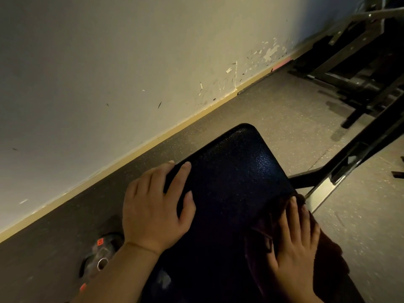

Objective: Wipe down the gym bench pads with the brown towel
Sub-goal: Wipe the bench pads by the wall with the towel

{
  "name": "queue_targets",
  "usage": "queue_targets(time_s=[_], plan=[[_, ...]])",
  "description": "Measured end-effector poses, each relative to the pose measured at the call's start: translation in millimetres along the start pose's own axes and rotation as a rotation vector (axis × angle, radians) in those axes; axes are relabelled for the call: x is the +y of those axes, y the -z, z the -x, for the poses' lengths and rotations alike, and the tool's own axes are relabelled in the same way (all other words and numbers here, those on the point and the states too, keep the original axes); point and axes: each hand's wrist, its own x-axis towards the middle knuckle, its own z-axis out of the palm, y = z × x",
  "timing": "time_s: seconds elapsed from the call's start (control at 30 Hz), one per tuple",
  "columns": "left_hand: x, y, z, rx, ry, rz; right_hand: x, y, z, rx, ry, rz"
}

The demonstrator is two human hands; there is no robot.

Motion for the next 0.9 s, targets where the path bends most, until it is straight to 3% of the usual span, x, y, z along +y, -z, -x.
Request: queue_targets(time_s=[0.27,0.37,0.53,0.67,0.77,0.9], plan=[[-2.9,0.8,2.9,0.002,0.001,0.142,-137.2,4.7,-109.8,-0.001,0.005,-0.018],[-6.6,1.0,3.0,0.049,-0.002,0.241,-149.0,4.9,-120.3,-0.011,-0.022,-0.033],[-10.0,3.6,0.6,0.089,0.005,0.354,-148.2,-0.4,-74.5,0.040,-0.009,-0.056],[-14.4,13.3,3.9,0.059,0.031,0.480,-160.2,-0.5,-19.6,-0.056,0.068,-0.027],[-26.3,25.1,37.9,0.044,0.045,0.562,-168.5,-3.7,34.4,-0.126,0.163,0.033],[-40.1,46.9,100.0,0.005,0.204,0.614,-176.9,-3.2,55.1,-0.159,0.211,0.088]])
